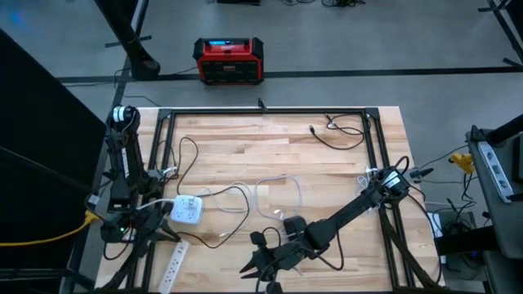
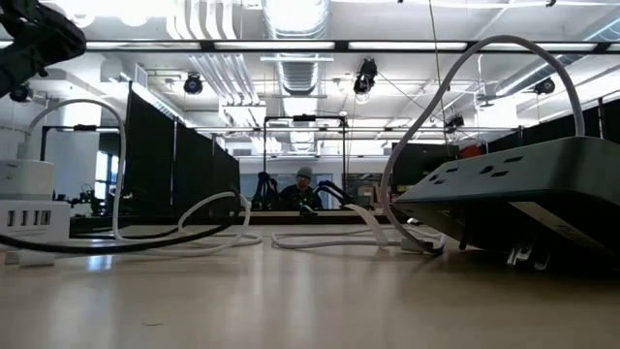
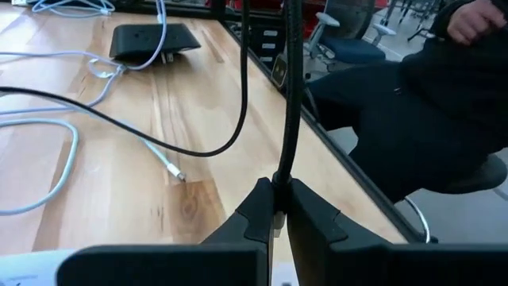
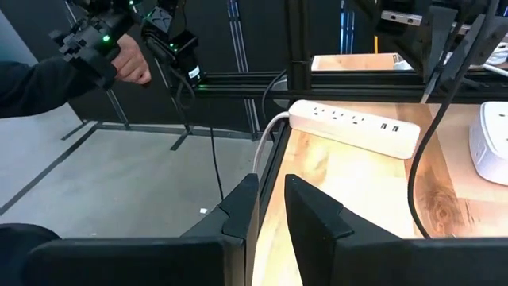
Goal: Insert USB
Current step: Insert the middle left black charger cable into the bottom white outlet extension
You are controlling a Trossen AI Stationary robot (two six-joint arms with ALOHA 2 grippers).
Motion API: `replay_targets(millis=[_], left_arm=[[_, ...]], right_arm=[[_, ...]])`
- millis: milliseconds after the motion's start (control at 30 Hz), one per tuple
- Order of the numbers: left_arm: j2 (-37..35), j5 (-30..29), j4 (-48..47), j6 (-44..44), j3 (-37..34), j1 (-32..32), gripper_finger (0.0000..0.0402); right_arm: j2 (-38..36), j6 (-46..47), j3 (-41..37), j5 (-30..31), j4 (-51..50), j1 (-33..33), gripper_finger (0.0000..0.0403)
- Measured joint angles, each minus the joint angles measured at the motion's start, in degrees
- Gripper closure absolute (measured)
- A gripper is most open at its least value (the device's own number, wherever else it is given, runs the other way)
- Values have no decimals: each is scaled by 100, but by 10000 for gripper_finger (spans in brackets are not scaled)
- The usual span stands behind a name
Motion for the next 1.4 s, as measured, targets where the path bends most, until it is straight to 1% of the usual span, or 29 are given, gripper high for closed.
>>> replay_targets(millis=[300, 500, 600, 700, 833, 900, 967, 1167, 1333, 1400], left_arm=[[-369, 133, -342, 119, -53, -26, 392], [-722, 130, -231, 646, -235, -26, 392], [-979, 111, 152, 1068, -477, -26, 392], [-1250, 100, 928, 1826, -762, -26, 392], [-1580, 89, 1794, 3808, -834, -26, 392], [-1747, 233, 1946, 4579, -813, -26, 392], [-1797, 377, 1991, 4905, -798, -26, 392], [-1791, 332, 1847, 4533, -795, -26, 392], [-1773, 459, 1944, 4912, -681, -5, 392], [-1769, 649, 1949, 5014, -556, -5, 392]], right_arm=[[0, 11, 0, 3, -7, -14, 345], [0, 140, 0, 7, -9, -25, 348], [0, 238, 0, 11, -9, -52, 353], [0, 246, 1, 52, -9, -94, 354], [0, 270, 2, 195, -9, -156, 348], [0, 357, 2, 201, -9, -203, 345], [0, 447, 2, 208, -9, -232, 343], [0, 558, 2, 210, -11, -254, 351], [0, 545, 2, 211, -11, -287, 359], [0, 487, 2, 208, -12, -304, 359]])
